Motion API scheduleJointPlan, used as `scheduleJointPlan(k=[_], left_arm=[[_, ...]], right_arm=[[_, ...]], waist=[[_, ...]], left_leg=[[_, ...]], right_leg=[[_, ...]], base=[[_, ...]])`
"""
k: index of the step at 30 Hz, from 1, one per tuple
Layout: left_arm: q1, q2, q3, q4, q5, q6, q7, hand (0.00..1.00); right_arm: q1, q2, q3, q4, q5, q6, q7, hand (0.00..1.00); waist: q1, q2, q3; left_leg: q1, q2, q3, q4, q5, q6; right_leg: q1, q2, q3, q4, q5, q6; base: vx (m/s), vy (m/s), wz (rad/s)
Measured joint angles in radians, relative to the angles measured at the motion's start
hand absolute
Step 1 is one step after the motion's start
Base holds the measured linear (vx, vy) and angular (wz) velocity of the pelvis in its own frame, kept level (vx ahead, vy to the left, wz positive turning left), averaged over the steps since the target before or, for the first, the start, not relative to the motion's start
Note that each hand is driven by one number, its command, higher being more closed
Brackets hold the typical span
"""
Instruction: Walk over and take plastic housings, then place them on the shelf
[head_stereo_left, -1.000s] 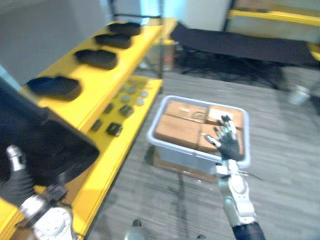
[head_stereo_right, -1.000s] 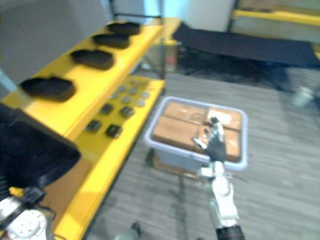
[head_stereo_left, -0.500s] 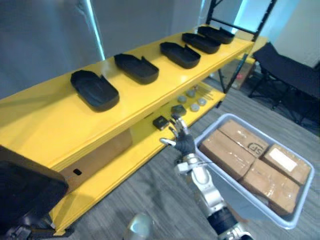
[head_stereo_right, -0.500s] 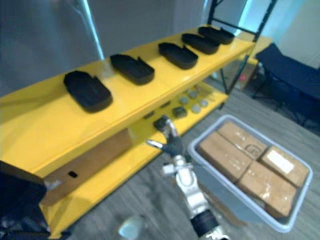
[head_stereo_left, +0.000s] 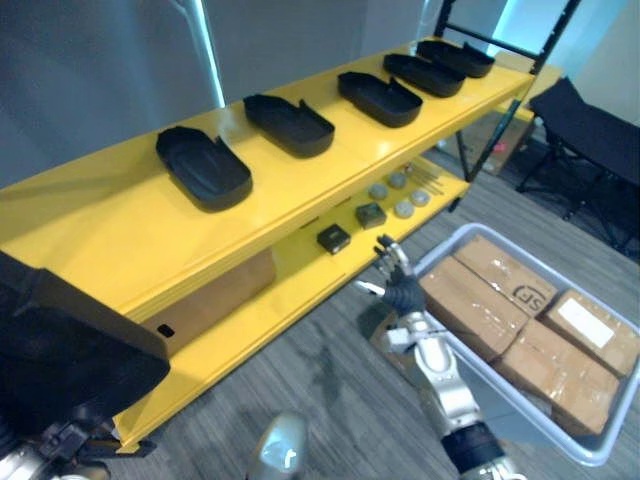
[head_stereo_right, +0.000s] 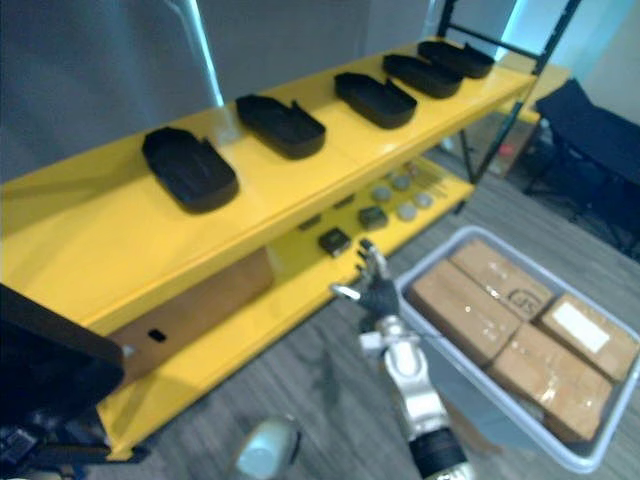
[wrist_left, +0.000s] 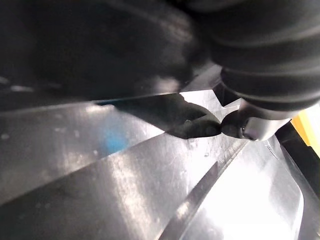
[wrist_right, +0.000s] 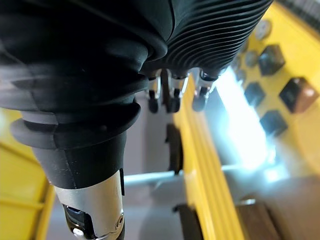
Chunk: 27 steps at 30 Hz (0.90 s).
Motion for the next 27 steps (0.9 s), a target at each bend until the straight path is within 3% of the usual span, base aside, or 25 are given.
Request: scheduleJointPlan(k=[4, 8, 14, 24, 27], left_arm=[[-0.003, 0.034, 0.044, 0.053, 0.013, 0.013, 0.021, 1.00], [-0.003, 0.030, 0.091, 0.085, 0.013, 0.010, 0.011, 1.00], [0.008, 0.029, 0.111, 0.083, 0.012, -0.011, -0.037, 1.00], [-0.009, 0.032, 0.037, 0.075, 0.013, -0.023, -0.055, 1.00], [-0.024, 0.032, 0.013, 0.068, 0.015, -0.019, -0.053, 1.00]], right_arm=[[-0.024, 0.022, 0.033, 0.000, 0.008, -0.025, 0.049, 0.00], [-0.051, 0.029, 0.057, 0.008, 0.007, -0.035, 0.047, 0.00], [-0.052, 0.028, 0.068, 0.013, 0.005, -0.033, 0.023, 0.00], [0.052, 0.015, 0.047, 0.007, -0.015, -0.037, 0.009, 0.00], [0.053, 0.014, 0.027, -0.007, -0.033, -0.038, 0.031, 0.00]], waist=[[0.015, -0.015, 0.007], [0.045, -0.038, 0.001], [0.045, -0.033, 0.004], [-0.018, -0.029, 0.007], [-0.020, -0.027, 0.008]], left_leg=[[-0.013, -0.026, -0.037, -0.050, 0.040, -0.001], [-0.012, -0.056, -0.078, -0.092, 0.091, -0.004], [0.006, -0.049, -0.057, -0.101, 0.094, -0.004], [0.019, 0.013, 0.029, -0.117, 0.089, -0.002], [0.019, 0.022, 0.046, -0.121, 0.089, -0.002]], right_leg=[[0.019, 0.003, -0.057, -0.017, -0.006, 0.008], [0.045, 0.008, -0.099, -0.026, -0.001, 0.009], [0.051, 0.007, -0.056, -0.047, 0.000, 0.007], [-0.015, 0.033, 0.062, -0.081, 0.018, -0.004], [-0.025, 0.036, 0.079, -0.084, 0.028, 0.006]], base=[[-0.04, 0.006, 0.48], [0.05, -0.036, 0.54], [0.03, -0.023, -0.04], [-0.05, 0.002, -0.32], [-0.01, 0.003, -0.18]])
